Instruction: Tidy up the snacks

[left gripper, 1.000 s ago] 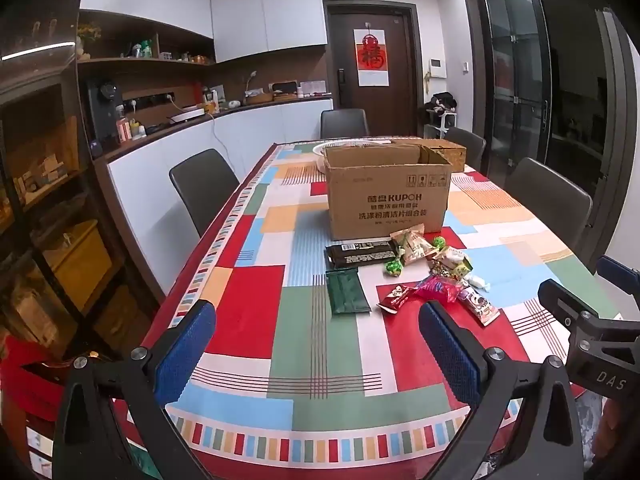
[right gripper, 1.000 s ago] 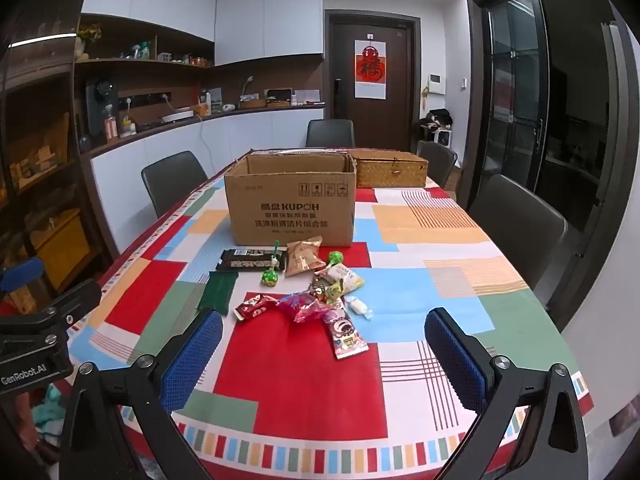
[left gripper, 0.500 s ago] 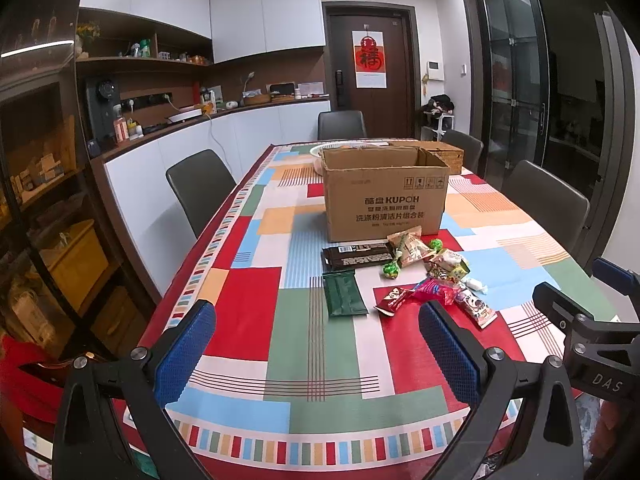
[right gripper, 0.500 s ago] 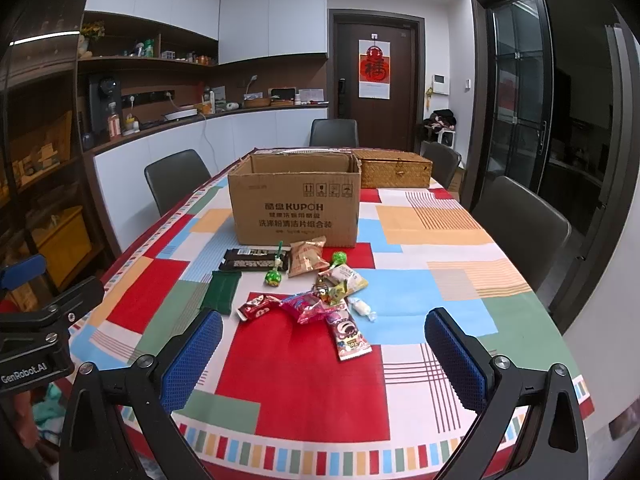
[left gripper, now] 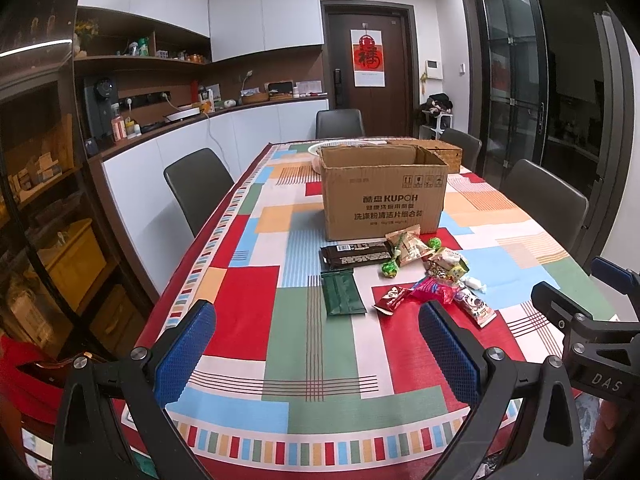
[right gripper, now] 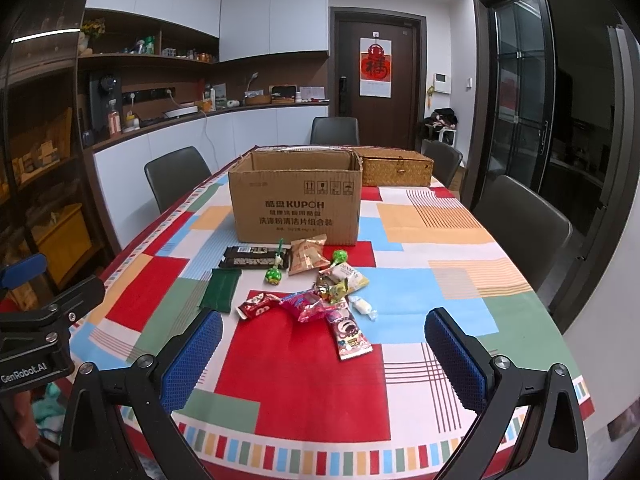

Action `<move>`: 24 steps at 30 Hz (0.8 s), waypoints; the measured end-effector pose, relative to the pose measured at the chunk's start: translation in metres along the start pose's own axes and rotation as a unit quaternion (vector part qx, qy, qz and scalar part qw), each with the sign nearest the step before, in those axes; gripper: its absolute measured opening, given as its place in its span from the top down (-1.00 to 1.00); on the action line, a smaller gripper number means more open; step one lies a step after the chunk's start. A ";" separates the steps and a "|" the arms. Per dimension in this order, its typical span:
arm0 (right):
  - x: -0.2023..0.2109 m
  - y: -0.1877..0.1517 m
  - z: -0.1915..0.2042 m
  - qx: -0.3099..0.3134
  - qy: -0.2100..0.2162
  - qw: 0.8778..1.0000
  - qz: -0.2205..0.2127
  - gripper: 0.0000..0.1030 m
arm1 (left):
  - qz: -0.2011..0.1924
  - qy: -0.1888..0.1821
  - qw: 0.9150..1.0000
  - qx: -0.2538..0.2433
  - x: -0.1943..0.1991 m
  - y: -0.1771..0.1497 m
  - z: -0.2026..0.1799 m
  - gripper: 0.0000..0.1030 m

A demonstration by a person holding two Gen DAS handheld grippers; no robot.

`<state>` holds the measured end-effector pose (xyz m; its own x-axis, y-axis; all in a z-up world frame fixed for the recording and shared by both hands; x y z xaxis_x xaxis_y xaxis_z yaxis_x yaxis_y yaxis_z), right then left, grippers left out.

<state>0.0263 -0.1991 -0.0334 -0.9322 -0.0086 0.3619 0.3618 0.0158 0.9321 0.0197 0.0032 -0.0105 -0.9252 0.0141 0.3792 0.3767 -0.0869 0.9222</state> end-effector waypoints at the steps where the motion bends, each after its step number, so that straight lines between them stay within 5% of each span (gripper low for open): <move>1: 0.000 0.000 0.000 0.000 0.000 1.000 0.000 -0.99 | 0.000 -0.001 1.000 0.000 0.000 -0.001 0.000 -1.00; 24: 0.000 0.001 0.000 0.001 0.000 1.000 0.001 -0.99 | 0.001 -0.001 1.000 0.000 -0.001 -0.001 -0.001 -1.00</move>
<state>0.0267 -0.1988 -0.0328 -0.9318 -0.0079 0.3629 0.3627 0.0176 0.9317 0.0200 0.0018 -0.0123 -0.9243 0.0166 0.3813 0.3785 -0.0875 0.9214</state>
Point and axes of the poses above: each gripper's, at about its wrist camera, not at the fingertips, and x roughly against the way its jaws point, z to its left, y to its top, the point moved 2 cm from there along -x, roughly the way its jaws point, and after that the axes turned 10 degrees about -z, right-handed, at the moved point
